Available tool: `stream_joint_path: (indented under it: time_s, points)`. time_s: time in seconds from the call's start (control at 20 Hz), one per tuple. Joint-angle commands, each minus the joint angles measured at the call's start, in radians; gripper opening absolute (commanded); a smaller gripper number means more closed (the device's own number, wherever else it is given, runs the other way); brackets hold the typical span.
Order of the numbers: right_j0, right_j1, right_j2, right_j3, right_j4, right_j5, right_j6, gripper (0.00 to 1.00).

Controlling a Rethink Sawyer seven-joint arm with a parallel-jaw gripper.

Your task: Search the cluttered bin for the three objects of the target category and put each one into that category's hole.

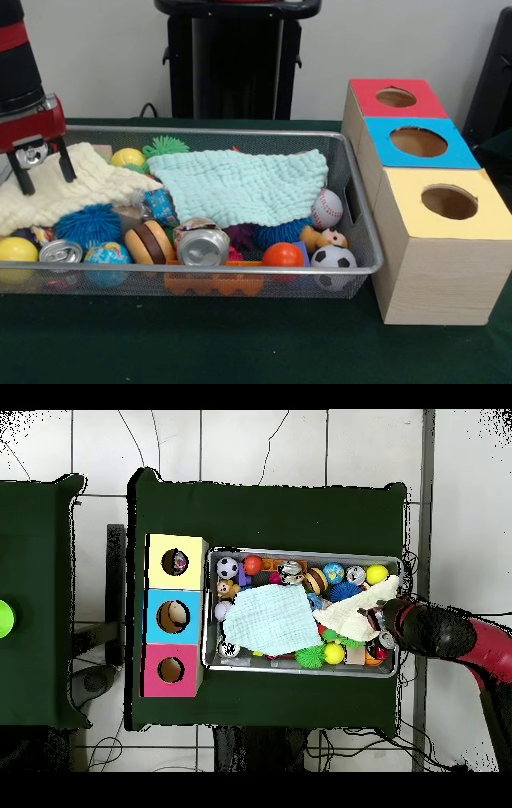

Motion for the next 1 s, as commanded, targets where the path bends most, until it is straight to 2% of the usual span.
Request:
stream_joint_path:
  time_s: [0.05,0.35,1.0]
  points:
    - [0.011,0.016,0.008,-0.095,-0.015,0.144,-0.202,1.0]
    - [0.012,0.012,0.012,-0.095,-0.015,0.143,-0.198,1.0]
    - [0.024,0.062,0.014,-0.117,-0.038,0.101,-0.197,1.0]
